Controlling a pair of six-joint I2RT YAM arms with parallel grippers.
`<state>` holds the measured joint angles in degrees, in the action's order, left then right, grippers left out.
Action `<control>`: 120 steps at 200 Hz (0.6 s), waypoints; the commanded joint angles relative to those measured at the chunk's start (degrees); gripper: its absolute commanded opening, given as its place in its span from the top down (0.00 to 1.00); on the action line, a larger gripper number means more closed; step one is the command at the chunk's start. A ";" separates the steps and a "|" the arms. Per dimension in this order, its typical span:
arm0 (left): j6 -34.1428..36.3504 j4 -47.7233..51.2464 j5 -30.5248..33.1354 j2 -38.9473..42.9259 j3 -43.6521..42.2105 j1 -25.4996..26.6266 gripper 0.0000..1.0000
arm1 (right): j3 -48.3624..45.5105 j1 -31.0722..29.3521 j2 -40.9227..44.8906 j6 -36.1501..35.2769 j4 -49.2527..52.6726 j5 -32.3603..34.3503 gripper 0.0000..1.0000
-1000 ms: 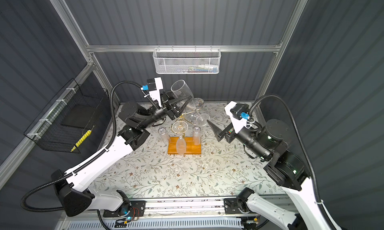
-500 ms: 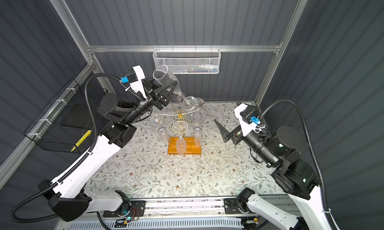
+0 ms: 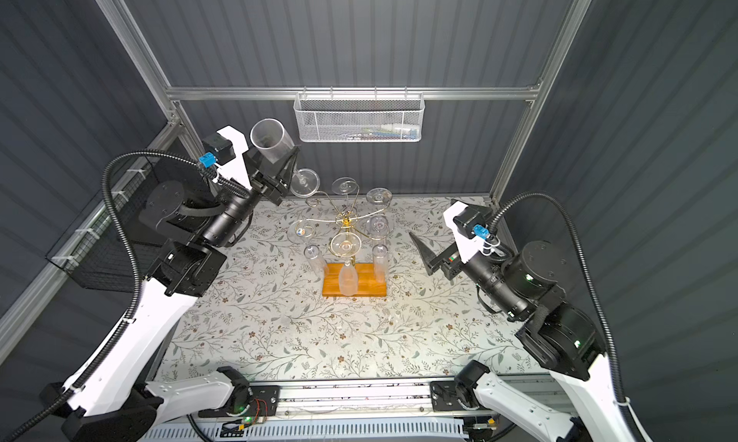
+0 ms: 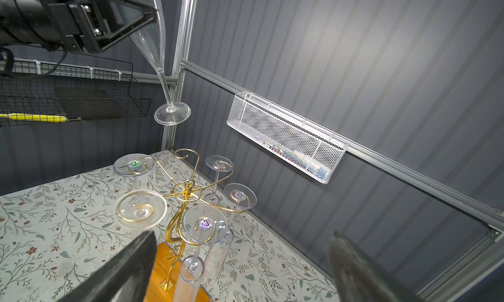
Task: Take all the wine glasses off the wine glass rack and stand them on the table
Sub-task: 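Carry the flute with the left gripper to the far corner while the right retracts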
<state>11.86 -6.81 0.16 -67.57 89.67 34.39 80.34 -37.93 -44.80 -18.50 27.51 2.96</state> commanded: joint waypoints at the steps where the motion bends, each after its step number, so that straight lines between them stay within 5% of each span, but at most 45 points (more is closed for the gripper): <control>1: 8.58 1.96 7.28 1.22 0.46 -0.46 0.52 | -0.49 -0.21 -0.03 -0.92 -0.26 0.64 0.01; 55: 10.50 4.53 10.23 -1.06 0.58 -5.24 0.53 | -1.75 -0.19 -0.20 -0.95 -0.56 0.69 0.01; 120: -9.60 0.19 -4.32 -7.59 -4.18 -26.95 0.54 | -3.37 -0.15 0.75 -0.90 0.09 1.69 0.01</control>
<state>11.53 -2.90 2.31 -73.01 87.13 12.27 78.00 -37.93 -44.93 -18.68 27.53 3.29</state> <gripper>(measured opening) 0.585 0.989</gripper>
